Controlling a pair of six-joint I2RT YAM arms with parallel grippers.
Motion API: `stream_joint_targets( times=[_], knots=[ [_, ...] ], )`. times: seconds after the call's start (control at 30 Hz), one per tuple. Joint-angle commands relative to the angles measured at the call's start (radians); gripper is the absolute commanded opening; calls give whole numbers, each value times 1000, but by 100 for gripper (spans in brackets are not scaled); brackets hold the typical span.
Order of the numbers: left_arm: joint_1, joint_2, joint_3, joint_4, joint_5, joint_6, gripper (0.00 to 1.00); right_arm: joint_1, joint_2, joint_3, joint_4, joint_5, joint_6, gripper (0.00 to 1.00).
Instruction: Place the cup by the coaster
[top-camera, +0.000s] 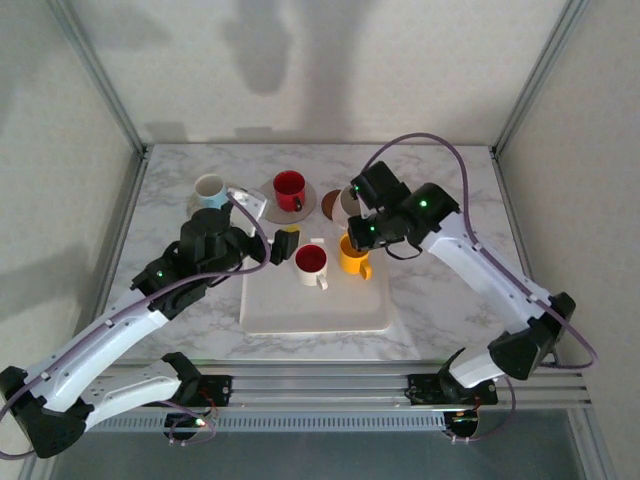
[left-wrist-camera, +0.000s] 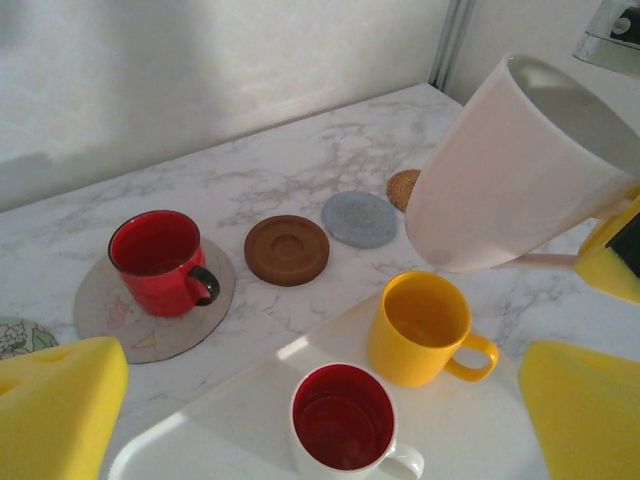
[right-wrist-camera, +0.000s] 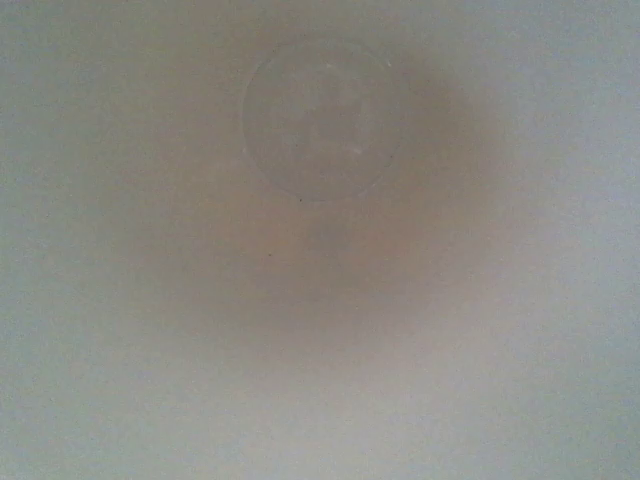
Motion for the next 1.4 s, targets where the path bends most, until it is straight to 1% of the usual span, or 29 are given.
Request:
stream_joint_targets(
  times=[0.0, 0.2, 0.33, 0.47, 0.6, 0.7, 0.93, 1.07, 1.37],
  knots=[
    [31, 11, -20, 79, 46, -9, 99, -33, 50, 76, 25, -7, -23, 0],
    [60, 96, 1, 109, 11, 3, 100, -73, 160, 134, 31, -29, -35, 0],
    [65, 130, -26, 178, 11, 32, 100, -93, 237, 187, 30, -43, -44, 0],
    [91, 159, -63, 255, 67, 34, 100, -108, 327, 271, 0, -36, -57, 0],
    [121, 196, -76, 292, 135, 19, 100, -126, 410, 342, -10, -13, -69, 0],
    [139, 210, -92, 324, 155, 17, 100, -142, 469, 380, -7, 3, -72, 0],
    [167, 232, -122, 357, 197, 17, 100, -174, 598, 478, -8, -3, -71, 0],
    [172, 243, -145, 368, 242, 20, 100, -190, 670, 555, -32, 8, -81, 0],
    [172, 246, -181, 399, 246, 48, 100, -224, 767, 625, -36, -18, -94, 0]
  ],
)
